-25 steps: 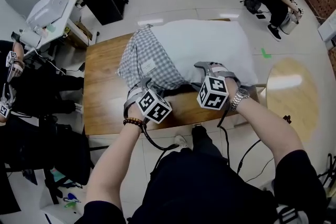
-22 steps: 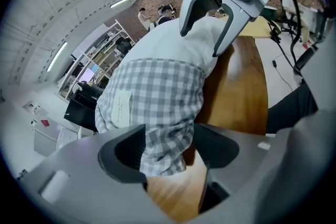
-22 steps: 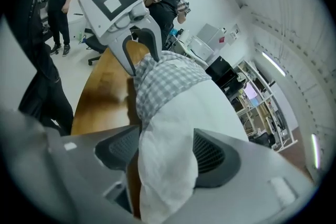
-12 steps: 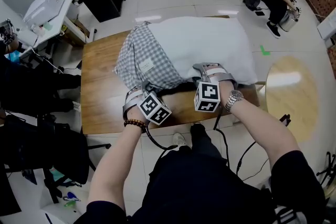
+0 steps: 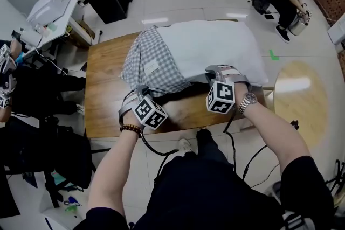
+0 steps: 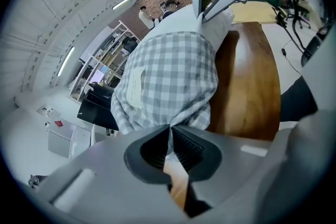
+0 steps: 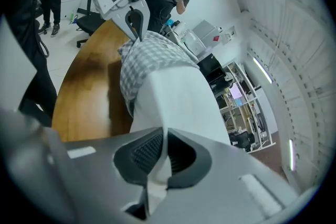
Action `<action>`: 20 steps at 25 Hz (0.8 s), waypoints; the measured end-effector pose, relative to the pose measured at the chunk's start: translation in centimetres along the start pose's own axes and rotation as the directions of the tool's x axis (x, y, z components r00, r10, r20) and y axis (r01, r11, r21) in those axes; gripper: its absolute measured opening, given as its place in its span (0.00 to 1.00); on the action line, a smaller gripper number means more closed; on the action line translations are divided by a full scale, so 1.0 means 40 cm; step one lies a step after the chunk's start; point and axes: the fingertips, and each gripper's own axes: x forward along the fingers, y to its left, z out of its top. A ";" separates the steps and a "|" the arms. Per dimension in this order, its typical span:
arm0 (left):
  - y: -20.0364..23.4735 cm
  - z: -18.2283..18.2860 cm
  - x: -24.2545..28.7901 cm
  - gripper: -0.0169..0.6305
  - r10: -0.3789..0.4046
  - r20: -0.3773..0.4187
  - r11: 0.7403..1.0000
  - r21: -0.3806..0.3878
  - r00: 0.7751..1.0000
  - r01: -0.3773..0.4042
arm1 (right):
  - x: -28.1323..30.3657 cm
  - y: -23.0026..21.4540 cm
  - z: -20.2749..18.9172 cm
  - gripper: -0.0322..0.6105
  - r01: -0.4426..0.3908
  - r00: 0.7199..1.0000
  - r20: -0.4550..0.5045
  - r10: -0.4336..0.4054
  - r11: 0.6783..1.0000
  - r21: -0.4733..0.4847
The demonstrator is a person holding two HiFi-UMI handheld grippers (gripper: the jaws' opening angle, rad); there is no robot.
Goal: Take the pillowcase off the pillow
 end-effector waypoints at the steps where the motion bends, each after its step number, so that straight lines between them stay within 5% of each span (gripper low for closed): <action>1: 0.005 -0.007 -0.003 0.05 0.003 -0.002 1.000 -0.006 1.000 -0.003 | -0.006 -0.007 -0.001 0.06 0.002 1.000 0.001 -0.002 1.000 0.009; 10: 0.060 -0.066 -0.021 0.05 0.007 -0.045 0.997 -0.081 0.999 -0.011 | -0.043 -0.045 -0.027 0.06 -0.001 1.000 -0.024 0.003 0.997 0.074; 16: 0.136 -0.183 -0.005 0.04 0.029 -0.144 0.988 -0.148 0.989 -0.051 | -0.052 -0.062 -0.083 0.06 -0.010 0.997 -0.076 0.020 0.992 0.123; 20: 0.143 -0.201 -0.003 0.04 0.031 -0.143 0.989 -0.136 0.989 -0.051 | -0.062 -0.047 -0.077 0.06 -0.032 0.997 -0.073 0.040 0.993 0.110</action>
